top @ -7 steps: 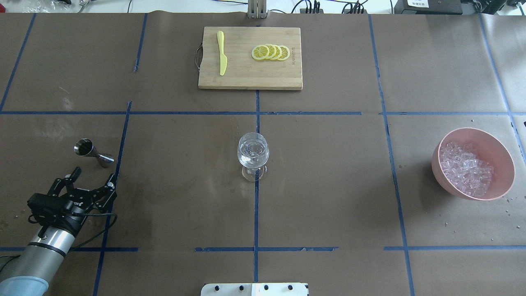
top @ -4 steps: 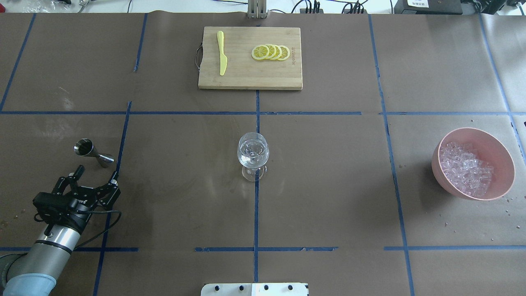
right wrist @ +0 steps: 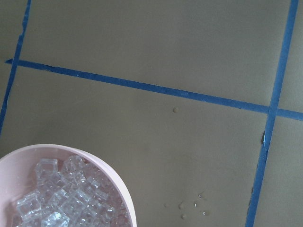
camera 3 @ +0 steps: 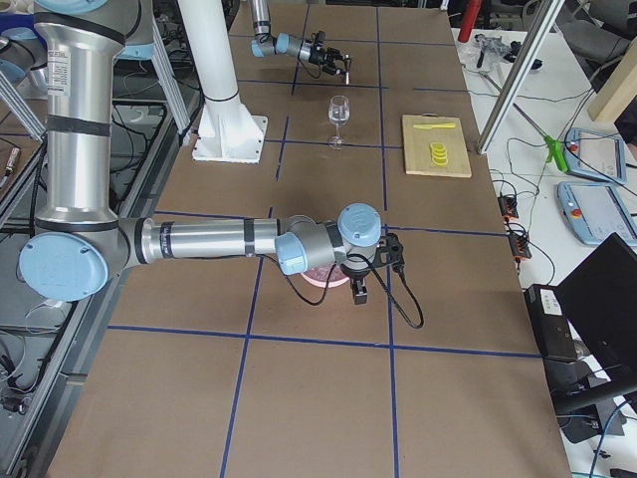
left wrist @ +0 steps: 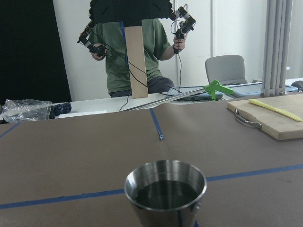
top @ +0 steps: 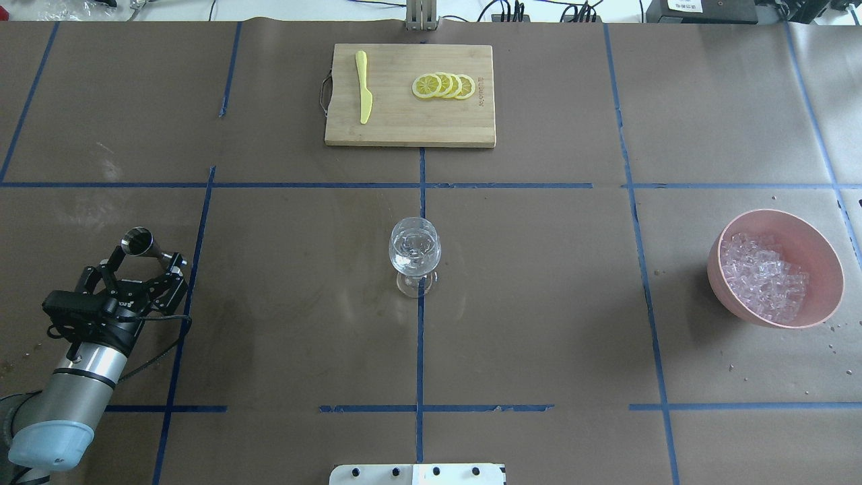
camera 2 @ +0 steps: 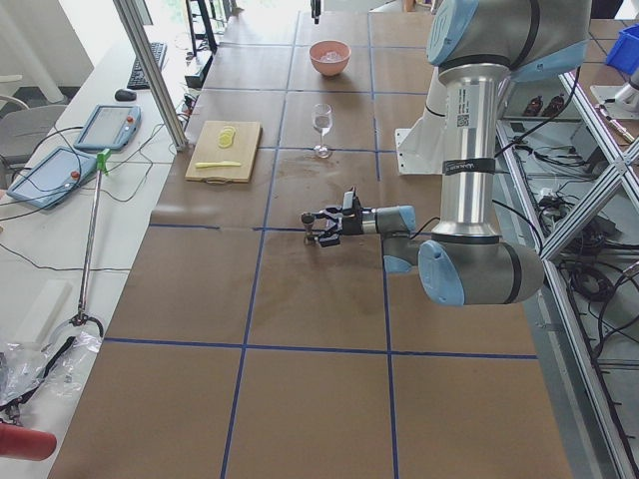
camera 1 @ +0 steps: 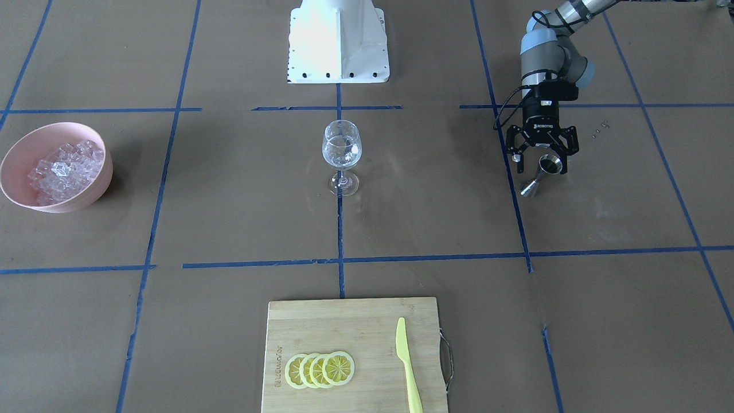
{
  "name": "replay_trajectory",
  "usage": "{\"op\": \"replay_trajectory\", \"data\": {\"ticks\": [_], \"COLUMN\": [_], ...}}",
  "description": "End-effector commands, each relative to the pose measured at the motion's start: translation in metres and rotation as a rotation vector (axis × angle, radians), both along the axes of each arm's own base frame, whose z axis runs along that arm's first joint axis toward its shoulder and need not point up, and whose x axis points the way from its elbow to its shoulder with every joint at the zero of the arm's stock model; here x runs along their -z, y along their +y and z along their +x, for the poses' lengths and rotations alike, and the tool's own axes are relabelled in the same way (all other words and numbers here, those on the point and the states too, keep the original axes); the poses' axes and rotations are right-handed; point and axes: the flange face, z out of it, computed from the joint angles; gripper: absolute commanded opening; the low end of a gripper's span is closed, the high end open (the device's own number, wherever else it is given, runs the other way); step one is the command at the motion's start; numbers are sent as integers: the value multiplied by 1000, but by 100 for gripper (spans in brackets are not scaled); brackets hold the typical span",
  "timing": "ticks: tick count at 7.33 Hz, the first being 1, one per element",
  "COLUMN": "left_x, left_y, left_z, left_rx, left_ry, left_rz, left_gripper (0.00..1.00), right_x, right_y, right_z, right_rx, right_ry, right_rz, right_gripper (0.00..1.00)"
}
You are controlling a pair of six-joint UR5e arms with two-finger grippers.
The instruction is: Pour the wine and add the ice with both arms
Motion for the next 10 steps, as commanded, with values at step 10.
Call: {"op": "replay_trajectory", "data": {"ticks": [10], "left_x": [-7], "left_y": [-13], "left_z": [16], "left_rx": [-34], "left_ry": [-7], "left_rz": [-23], "left_gripper": [60], "right_x": [2], "right_y": [0], "right_z": [0], "right_rx": [-1], "right_ry": [2], "right_rz": [4], "right_gripper": [100]}}
